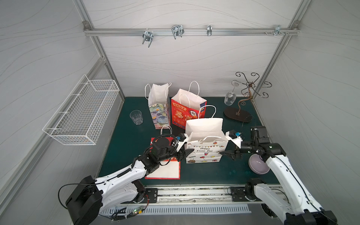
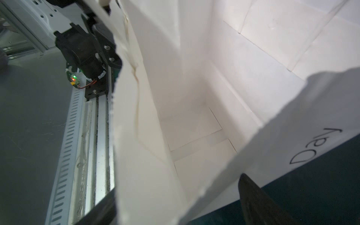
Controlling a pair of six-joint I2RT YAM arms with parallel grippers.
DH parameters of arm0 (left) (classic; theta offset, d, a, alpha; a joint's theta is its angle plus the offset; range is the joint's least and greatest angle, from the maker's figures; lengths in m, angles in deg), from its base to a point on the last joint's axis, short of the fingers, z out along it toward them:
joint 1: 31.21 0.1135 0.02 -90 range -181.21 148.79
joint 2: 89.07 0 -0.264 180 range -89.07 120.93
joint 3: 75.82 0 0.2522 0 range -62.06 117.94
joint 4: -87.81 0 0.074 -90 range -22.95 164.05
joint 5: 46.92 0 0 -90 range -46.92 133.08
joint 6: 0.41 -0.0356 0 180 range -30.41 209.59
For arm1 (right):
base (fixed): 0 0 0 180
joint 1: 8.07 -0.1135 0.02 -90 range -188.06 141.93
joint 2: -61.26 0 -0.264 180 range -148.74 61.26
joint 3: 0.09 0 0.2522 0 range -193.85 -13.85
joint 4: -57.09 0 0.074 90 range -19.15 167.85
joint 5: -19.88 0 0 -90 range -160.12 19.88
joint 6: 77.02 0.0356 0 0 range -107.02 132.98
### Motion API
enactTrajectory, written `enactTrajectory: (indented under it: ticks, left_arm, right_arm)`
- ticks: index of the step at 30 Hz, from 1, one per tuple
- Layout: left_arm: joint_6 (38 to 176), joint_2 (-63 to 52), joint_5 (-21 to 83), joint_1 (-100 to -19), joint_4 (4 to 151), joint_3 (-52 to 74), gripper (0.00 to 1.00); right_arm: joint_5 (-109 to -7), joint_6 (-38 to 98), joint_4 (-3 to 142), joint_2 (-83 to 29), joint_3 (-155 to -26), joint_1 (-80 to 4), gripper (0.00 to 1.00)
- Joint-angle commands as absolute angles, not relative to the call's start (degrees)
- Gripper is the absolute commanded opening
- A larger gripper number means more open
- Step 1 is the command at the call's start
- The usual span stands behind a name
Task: Put away the paper bag
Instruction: Press the paper bag at the center of the board.
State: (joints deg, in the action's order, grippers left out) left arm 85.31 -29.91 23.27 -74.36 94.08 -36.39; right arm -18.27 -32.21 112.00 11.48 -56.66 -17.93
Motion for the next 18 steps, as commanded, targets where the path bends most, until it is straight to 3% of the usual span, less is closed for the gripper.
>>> enactTrajectory:
  ticks: [1, 7, 14, 18]
  left_arm:
    - [84.4, -28.2, 21.4, -73.7, 96.6, -33.4, 0.57]
    - [84.7, -26.4, 20.8, -72.6, 99.5, -33.5, 0.54]
    - [85.0, -27.8, 18.2, -71.5, 99.1, -33.9, 0.49]
    - [85.1, -28.3, 14.8, -71.1, 98.8, -33.8, 0.47]
  right_arm:
    - [-11.2, -30.0, 110.2, 11.3, -55.7, -19.9, 0.81]
    - [-12.2, -29.0, 109.8, 14.3, -53.6, -21.8, 0.81]
    - [-28.4, -30.0, 110.3, 21.1, -52.0, -18.0, 0.84]
    - [-27.7, -30.2, 110.0, 20.7, -51.5, -16.8, 0.83]
